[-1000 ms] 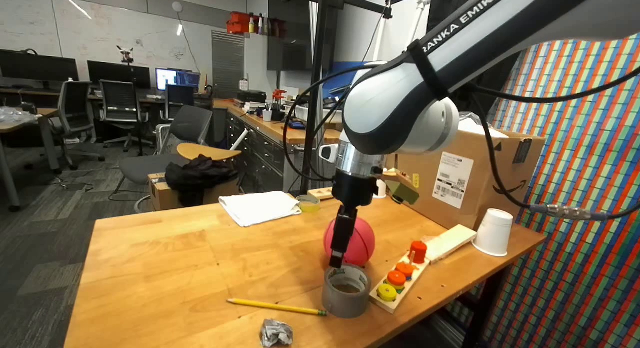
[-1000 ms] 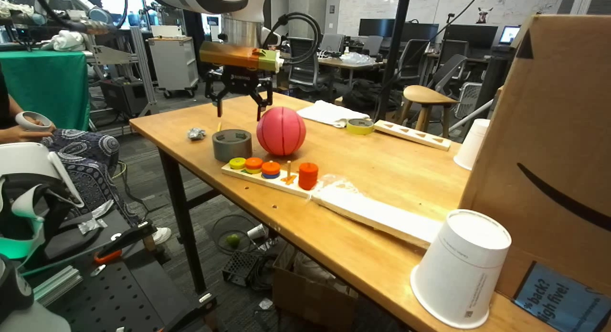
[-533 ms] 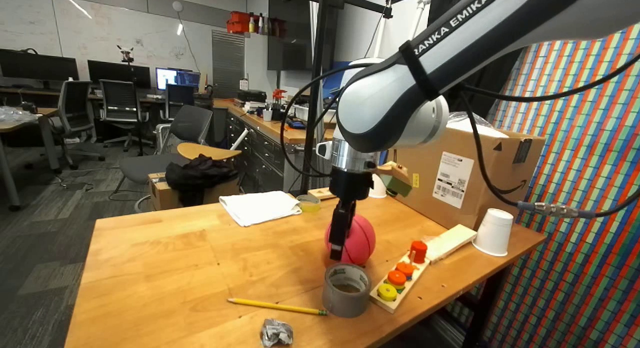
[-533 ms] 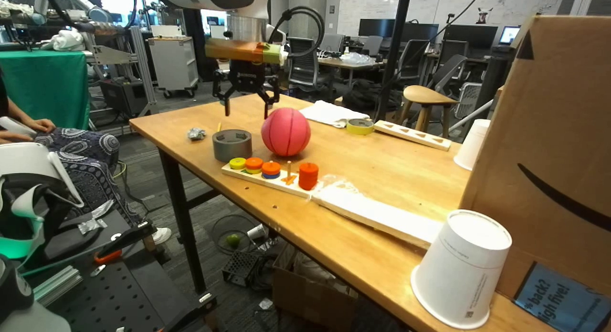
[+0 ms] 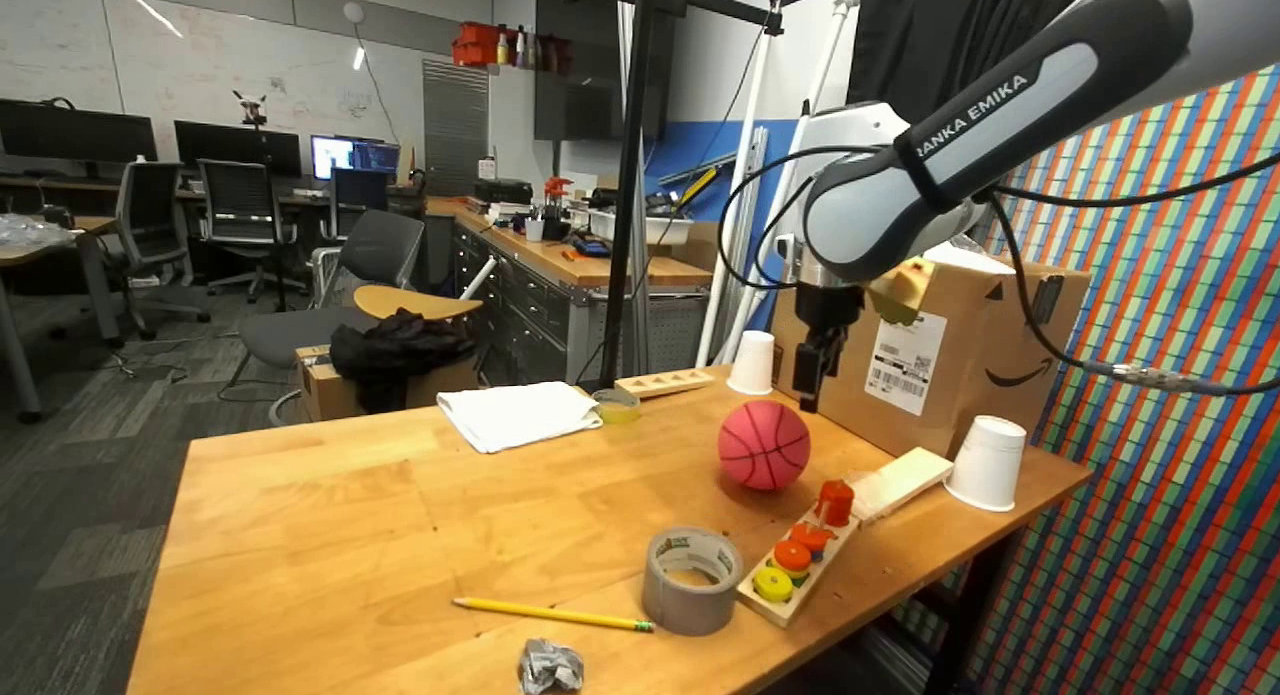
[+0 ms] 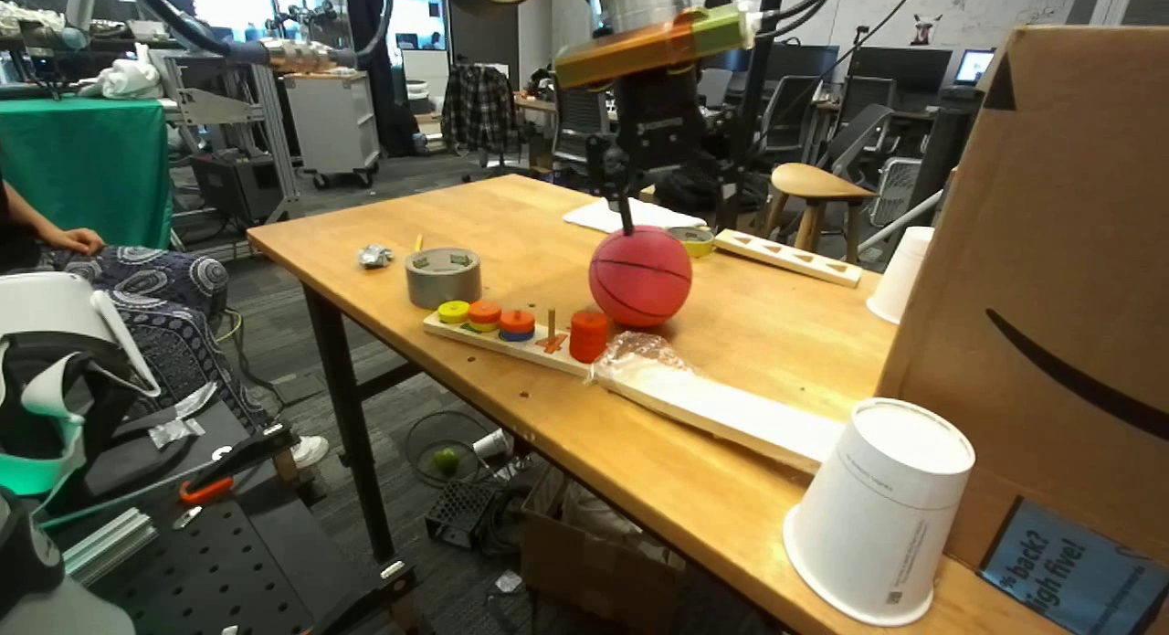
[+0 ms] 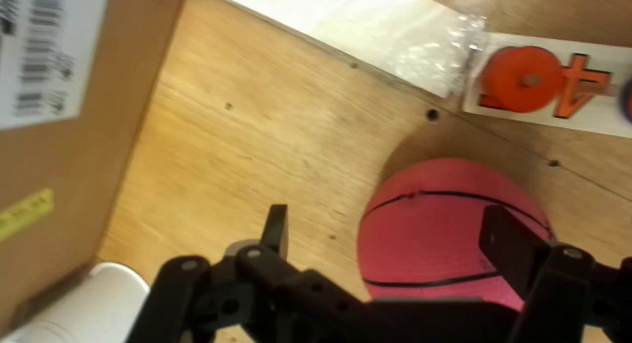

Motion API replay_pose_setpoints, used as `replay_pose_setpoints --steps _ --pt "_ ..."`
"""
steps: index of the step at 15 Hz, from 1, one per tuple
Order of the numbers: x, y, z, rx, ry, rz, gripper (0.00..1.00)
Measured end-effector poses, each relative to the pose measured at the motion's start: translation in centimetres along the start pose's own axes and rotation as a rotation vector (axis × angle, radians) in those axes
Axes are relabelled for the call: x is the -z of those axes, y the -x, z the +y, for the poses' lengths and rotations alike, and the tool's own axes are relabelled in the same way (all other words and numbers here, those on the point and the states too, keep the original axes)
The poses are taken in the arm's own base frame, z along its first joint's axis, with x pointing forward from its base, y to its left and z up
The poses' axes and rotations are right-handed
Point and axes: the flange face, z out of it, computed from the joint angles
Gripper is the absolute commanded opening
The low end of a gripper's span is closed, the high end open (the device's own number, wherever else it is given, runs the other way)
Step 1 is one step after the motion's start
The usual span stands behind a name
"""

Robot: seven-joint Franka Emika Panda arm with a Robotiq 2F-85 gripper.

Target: Hit the ball around and it was not very smooth

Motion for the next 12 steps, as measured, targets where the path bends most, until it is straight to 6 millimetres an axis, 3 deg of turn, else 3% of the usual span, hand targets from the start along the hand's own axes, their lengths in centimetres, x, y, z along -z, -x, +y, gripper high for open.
replay_pose_setpoints --steps 2,5,8,12 --pt "0.1 1.2 2.3 -0.07 0.064 -0.006 1.0" --pt "0.4 0.9 1.8 -0.109 0.123 -0.006 1.0" --pt "1.0 -0.5 -1.2 -0.086 0.126 0.012 1.0" --pt "2.5 -2.4 -6.9 0.012 0.113 0.049 1.0"
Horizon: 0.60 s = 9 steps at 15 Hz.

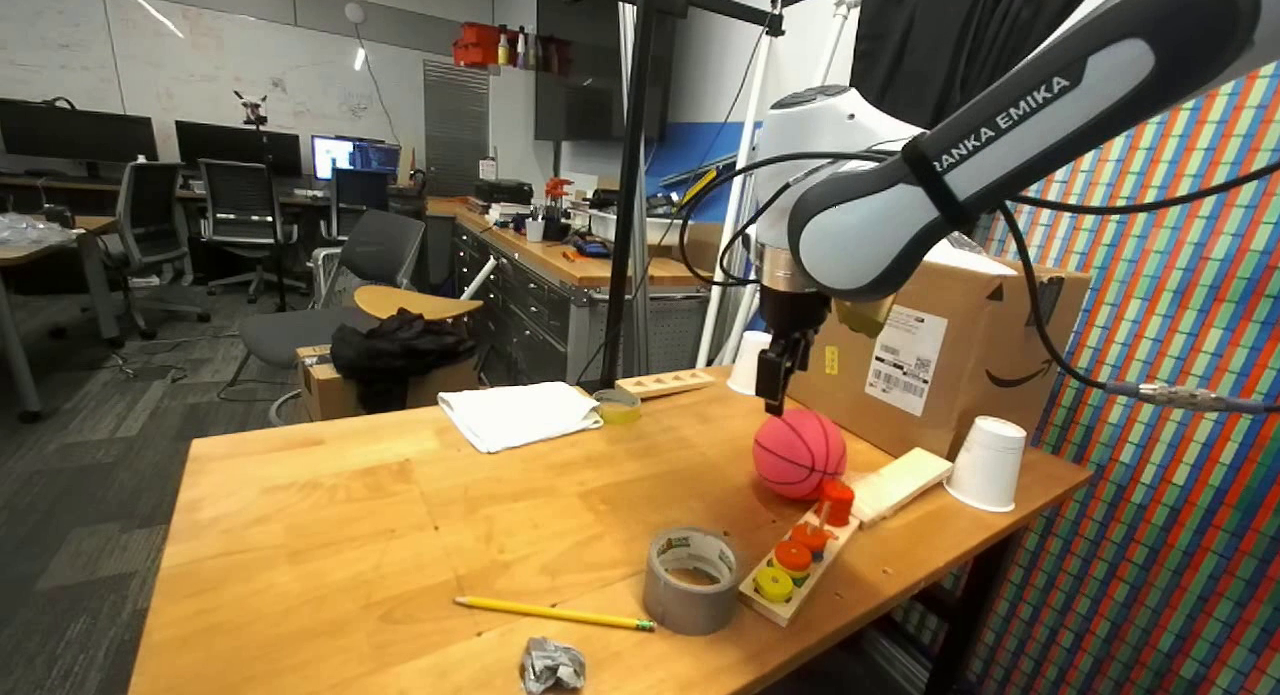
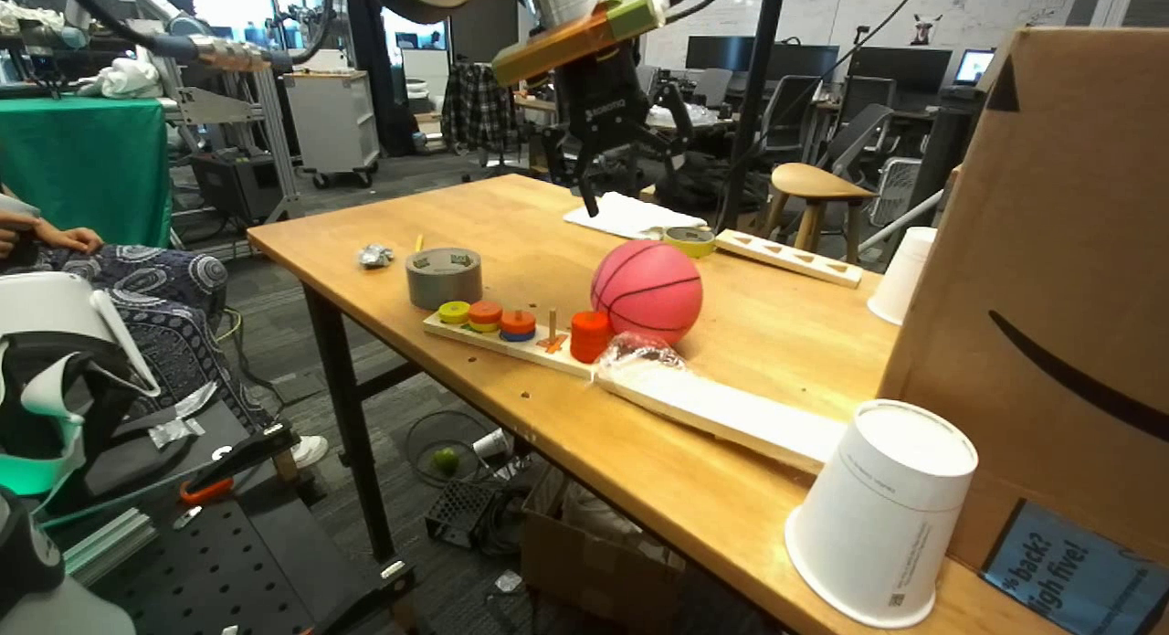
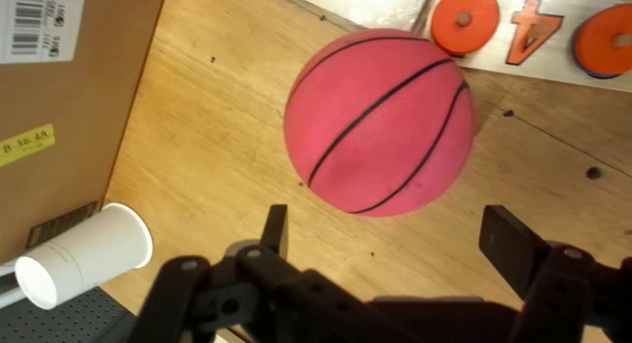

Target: Hit the ball around and it was not very smooth

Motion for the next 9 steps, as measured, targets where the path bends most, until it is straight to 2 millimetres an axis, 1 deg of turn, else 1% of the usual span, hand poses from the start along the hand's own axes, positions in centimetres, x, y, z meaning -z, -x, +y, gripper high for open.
replay_pose_setpoints --steps 3,7,9 --pt "0.7 -0.8 -3.4 0.043 -0.032 0.009 1.0" --pt "0.7 -1.0 -6.0 0.084 -0.108 0.007 1.0" --pt "0.8 -1.0 -7.4 0.11 -0.204 0.025 1.0"
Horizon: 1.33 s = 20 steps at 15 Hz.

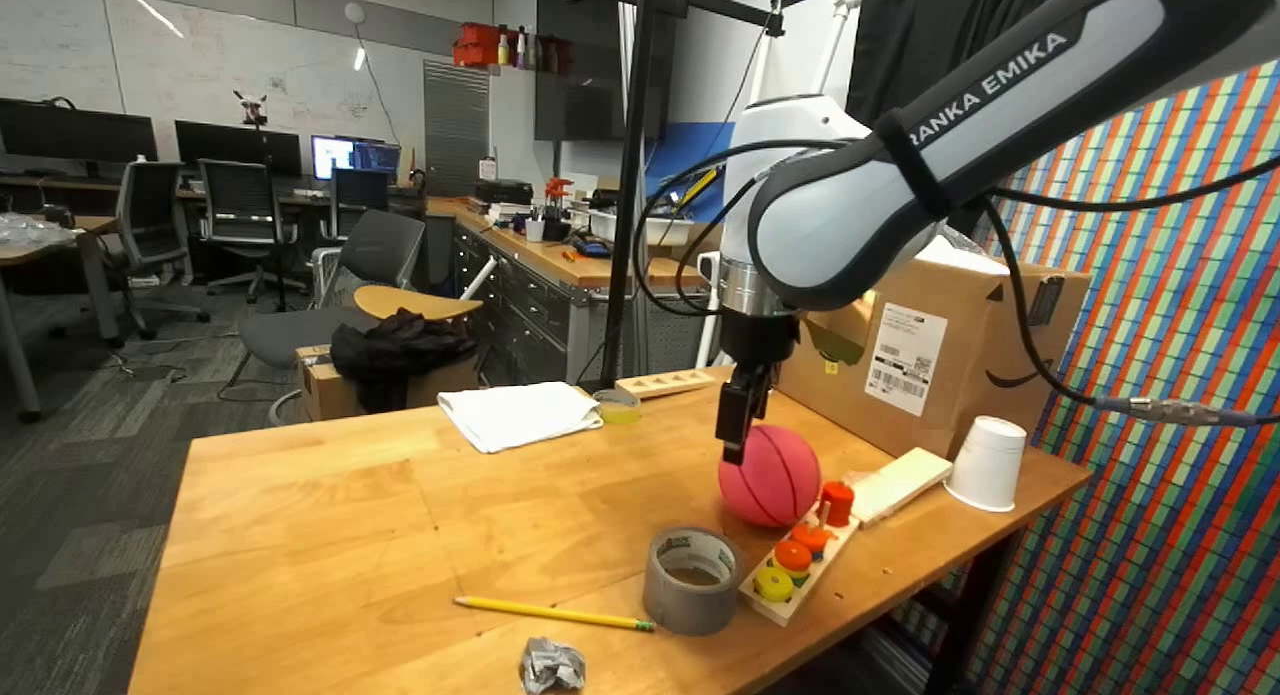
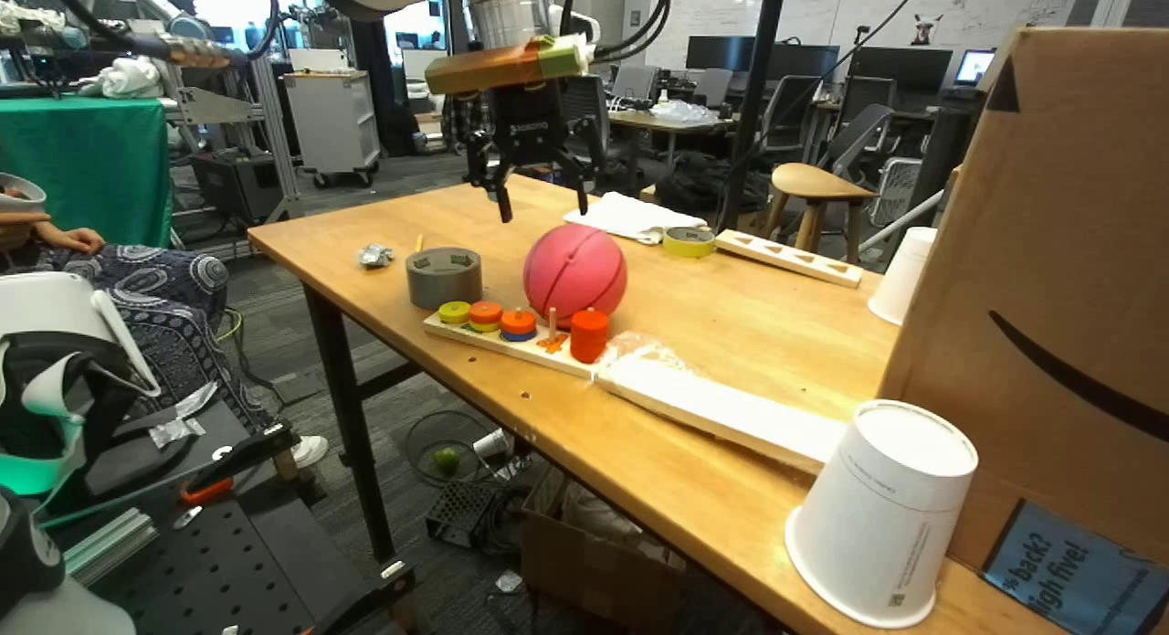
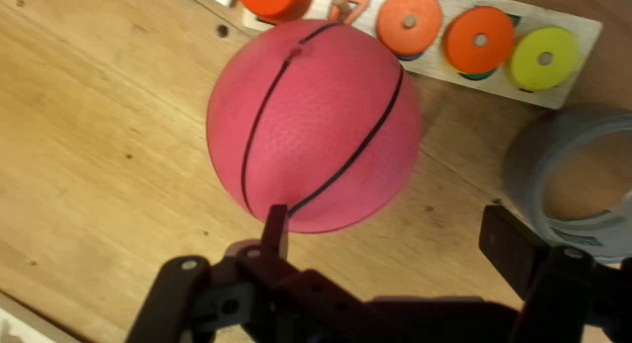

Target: Hit the ball around and it was not very smooth

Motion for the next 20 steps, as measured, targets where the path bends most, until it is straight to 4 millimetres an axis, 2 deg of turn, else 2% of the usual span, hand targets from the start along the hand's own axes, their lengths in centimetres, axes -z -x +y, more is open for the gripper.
replay_pose_setpoints --steps 3,5,8,11,15,20 --pt "0.5 -0.5 -3.1 0.057 -0.172 0.05 1.0" --pt "1.5 -0.6 -5.1 0.098 -0.26 0.065 1.0" --pt "3.2 -0.3 -7.0 0.143 -0.333 0.062 1.0" --pt "3.8 0.0 -7.9 0.171 -0.365 0.048 1.0" --pt "3.7 0.1 -8.5 0.188 -0.38 0.025 1.0" --pt "1.9 0.1 -9.0 0.192 -0.408 -0.027 1.0"
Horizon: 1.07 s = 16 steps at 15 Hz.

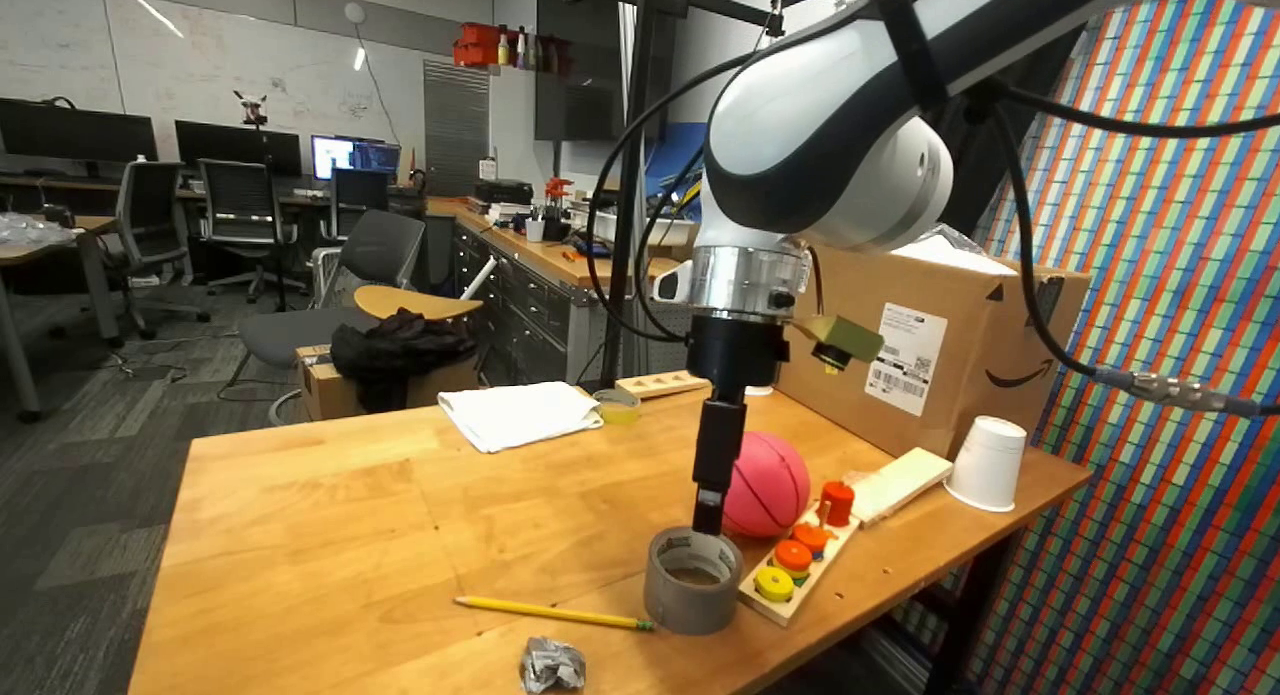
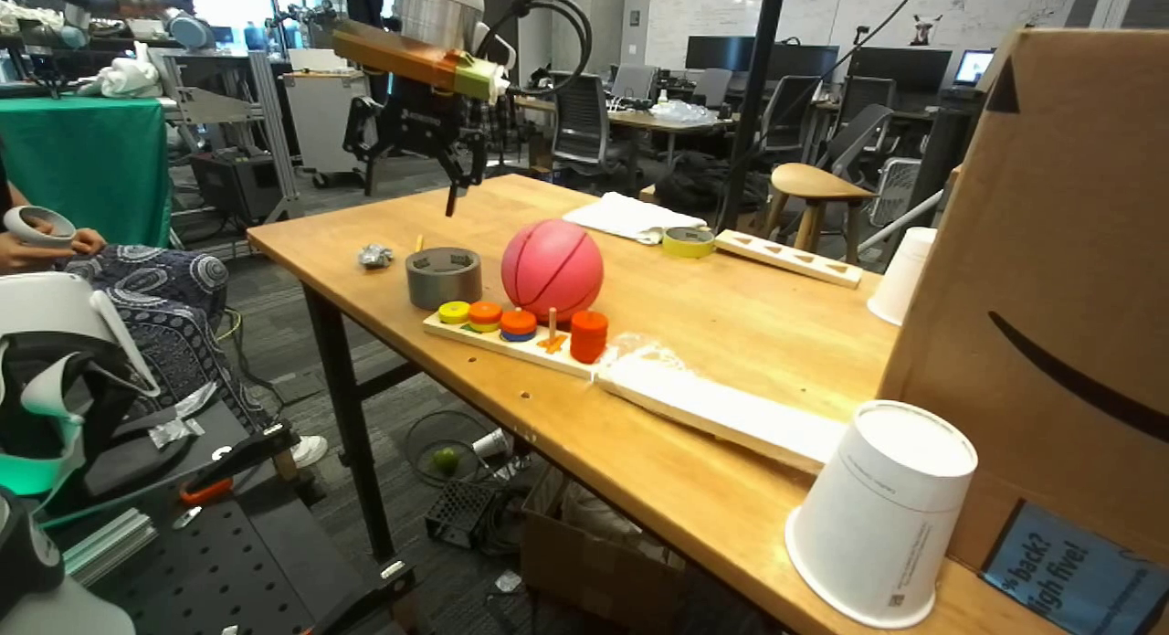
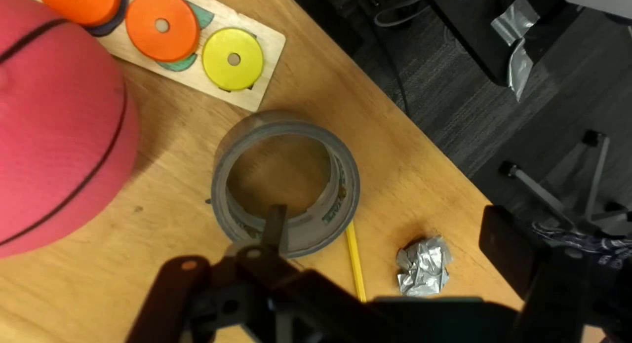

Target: Hit the ball around and it was not very smooth

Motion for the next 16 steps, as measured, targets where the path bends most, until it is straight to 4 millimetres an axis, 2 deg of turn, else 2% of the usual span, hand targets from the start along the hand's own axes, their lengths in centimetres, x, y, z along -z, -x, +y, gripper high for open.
replay_pose_setpoints --steps 6,8,10,13,16 --pt "-2.7 -0.1 1.5 -0.026 -0.037 -0.049 1.0" --pt "-3.2 0.3 2.8 -0.04 -0.019 -0.073 1.0" --pt "-3.1 1.2 5.1 -0.064 0.02 -0.087 1.0" --pt "-1.2 2.5 9.0 -0.096 0.123 -0.027 1.0" --pt "2.5 4.4 12.7 -0.124 0.262 0.049 1.0"
